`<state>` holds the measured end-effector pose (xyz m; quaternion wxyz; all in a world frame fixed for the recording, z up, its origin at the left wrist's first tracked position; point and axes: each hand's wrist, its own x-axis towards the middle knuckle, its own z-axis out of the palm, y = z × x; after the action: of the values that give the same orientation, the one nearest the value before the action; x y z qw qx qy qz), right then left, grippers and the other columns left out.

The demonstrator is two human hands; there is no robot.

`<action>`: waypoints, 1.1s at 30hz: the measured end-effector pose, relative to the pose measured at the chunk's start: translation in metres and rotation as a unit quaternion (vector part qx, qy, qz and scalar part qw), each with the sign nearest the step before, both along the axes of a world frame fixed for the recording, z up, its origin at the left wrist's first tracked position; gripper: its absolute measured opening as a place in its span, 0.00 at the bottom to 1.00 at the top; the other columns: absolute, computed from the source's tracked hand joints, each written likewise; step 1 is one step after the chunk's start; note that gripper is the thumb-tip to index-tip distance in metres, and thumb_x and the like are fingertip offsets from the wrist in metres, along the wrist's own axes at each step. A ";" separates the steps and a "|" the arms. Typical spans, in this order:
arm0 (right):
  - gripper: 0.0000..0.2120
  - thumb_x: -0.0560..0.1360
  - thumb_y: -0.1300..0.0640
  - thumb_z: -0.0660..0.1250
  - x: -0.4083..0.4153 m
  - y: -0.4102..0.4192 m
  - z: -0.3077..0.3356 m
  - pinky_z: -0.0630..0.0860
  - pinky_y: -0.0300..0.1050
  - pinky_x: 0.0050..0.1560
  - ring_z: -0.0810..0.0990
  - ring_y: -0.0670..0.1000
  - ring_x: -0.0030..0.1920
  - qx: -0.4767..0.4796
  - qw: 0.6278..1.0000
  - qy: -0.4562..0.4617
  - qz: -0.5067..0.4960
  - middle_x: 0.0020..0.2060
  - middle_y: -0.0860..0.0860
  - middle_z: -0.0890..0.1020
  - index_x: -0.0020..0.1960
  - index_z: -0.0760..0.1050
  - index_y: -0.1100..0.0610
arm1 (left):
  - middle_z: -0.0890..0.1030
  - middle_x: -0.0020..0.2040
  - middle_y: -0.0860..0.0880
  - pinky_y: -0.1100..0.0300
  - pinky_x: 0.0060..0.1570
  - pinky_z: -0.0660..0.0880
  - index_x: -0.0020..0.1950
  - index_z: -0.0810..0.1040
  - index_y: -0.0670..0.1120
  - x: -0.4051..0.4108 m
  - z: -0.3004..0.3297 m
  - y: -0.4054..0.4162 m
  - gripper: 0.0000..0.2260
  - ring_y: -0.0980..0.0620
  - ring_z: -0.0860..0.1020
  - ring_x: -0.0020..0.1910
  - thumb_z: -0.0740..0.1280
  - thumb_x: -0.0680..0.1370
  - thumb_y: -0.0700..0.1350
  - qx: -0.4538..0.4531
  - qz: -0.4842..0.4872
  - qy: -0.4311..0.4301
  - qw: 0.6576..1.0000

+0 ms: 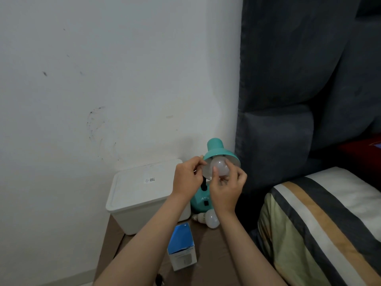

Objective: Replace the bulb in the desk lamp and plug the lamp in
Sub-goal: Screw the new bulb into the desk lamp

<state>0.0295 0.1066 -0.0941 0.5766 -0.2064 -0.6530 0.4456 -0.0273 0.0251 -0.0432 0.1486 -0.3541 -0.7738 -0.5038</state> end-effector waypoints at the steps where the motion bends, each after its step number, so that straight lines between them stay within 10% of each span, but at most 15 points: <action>1: 0.20 0.72 0.60 0.73 0.000 0.001 -0.002 0.74 0.26 0.48 0.76 0.46 0.48 0.003 1.000 -0.001 0.007 0.56 0.57 0.70 0.63 0.75 0.60 | 0.84 0.38 0.45 0.47 0.38 0.79 0.44 0.81 0.45 -0.001 0.000 0.000 0.10 0.44 0.81 0.36 0.65 0.72 0.32 0.001 0.001 0.000 1.000; 6: 0.22 0.72 0.49 0.72 0.004 0.006 0.004 0.80 0.42 0.40 0.81 0.50 0.41 -0.109 0.993 -0.045 0.027 0.49 0.56 0.79 0.59 0.71 0.58 | 0.84 0.39 0.44 0.46 0.39 0.79 0.43 0.80 0.46 -0.003 -0.002 0.002 0.09 0.43 0.82 0.37 0.65 0.73 0.33 0.007 0.002 -0.009 1.000; 12: 0.21 0.73 0.58 0.72 0.004 -0.001 0.004 0.72 0.23 0.45 0.75 0.46 0.49 -0.018 1.000 -0.011 0.005 0.57 0.57 0.71 0.63 0.72 0.63 | 0.84 0.39 0.45 0.47 0.40 0.80 0.44 0.81 0.45 -0.002 -0.002 0.002 0.09 0.43 0.82 0.37 0.65 0.73 0.33 0.005 0.000 -0.008 1.000; 19: 0.22 0.71 0.44 0.71 0.005 0.006 0.003 0.77 0.41 0.40 0.81 0.55 0.43 -0.085 0.996 -0.035 0.021 0.50 0.53 0.77 0.58 0.70 0.56 | 0.84 0.40 0.45 0.48 0.38 0.79 0.44 0.80 0.45 0.000 0.000 0.001 0.09 0.44 0.82 0.37 0.65 0.73 0.33 0.001 -0.001 0.000 1.000; 25: 0.23 0.71 0.61 0.74 0.003 0.000 -0.001 0.74 0.25 0.44 0.76 0.45 0.46 -0.003 1.000 -0.014 0.020 0.56 0.56 0.70 0.64 0.72 0.61 | 0.84 0.39 0.44 0.48 0.37 0.79 0.44 0.80 0.45 -0.001 -0.002 0.001 0.08 0.45 0.82 0.36 0.66 0.73 0.33 0.002 -0.002 0.002 1.000; 33: 0.22 0.73 0.47 0.70 0.005 0.003 0.005 0.74 0.33 0.35 0.81 0.50 0.40 -0.129 0.990 -0.033 0.036 0.49 0.57 0.78 0.59 0.69 0.59 | 0.84 0.39 0.47 0.49 0.38 0.79 0.43 0.80 0.45 0.000 -0.001 0.001 0.09 0.45 0.82 0.36 0.66 0.73 0.32 0.004 0.005 0.000 1.000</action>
<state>0.0347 0.1097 -0.0889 0.5069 -0.2697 -0.6159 0.5394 -0.0274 0.0259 -0.0440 0.1524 -0.3498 -0.7732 -0.5065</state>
